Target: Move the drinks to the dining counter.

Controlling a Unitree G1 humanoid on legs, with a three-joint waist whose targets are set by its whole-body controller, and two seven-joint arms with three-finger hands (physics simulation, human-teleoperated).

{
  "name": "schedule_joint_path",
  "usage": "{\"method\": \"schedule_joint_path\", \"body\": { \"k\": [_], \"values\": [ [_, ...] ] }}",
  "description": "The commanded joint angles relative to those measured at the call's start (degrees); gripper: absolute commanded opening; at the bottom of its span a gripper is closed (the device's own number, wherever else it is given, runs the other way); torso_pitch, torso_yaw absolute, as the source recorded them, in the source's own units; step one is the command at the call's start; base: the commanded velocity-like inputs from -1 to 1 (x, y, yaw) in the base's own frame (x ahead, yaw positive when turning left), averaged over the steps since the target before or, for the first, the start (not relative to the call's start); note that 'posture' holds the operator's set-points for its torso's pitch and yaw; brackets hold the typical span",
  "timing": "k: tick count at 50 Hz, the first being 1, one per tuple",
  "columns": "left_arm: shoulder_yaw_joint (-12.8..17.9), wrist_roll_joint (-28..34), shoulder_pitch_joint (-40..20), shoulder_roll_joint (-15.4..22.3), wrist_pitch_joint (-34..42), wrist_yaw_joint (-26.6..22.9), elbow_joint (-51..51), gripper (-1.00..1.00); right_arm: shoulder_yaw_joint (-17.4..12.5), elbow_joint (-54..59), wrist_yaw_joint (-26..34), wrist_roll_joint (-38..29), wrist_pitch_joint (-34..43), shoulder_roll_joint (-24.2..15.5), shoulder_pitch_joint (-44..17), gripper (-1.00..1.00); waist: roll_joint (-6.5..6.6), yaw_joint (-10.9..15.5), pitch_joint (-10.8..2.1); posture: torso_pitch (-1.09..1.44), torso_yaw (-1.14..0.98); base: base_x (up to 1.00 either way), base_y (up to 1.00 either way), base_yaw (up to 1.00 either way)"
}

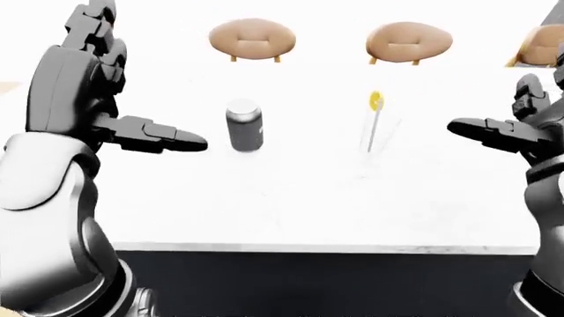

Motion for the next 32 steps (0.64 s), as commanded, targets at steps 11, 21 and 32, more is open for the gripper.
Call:
{"method": "schedule_joint_path", "body": {
  "k": [11,21,32],
  "values": [
    [13.51,-12.09,1.68,7.63,-7.47,19.64,1.21,1.0,-20.72,-4.01,-13.38,23.47,-3.91,-14.18,6.7,1.0,-0.62,0.35,-0.22,0.0,0.0,0.0,0.0,0.0],
    [19.16,-16.74,7.93,13.11,-13.45,34.11,-3.08,1.0,-31.27,-4.38,-20.29,30.58,-9.25,-17.44,15.87,1.0,-0.85,0.22,0.58,0.0,0.0,0.0,0.0,0.0],
    [28.53,-22.8,17.93,12.62,-19.16,39.84,-9.0,1.0,-44.89,-7.39,-22.74,37.51,-11.33,-17.93,22.68,1.0,-0.2,0.34,0.94,0.0,0.0,0.0,0.0,0.0]
  ]
}}
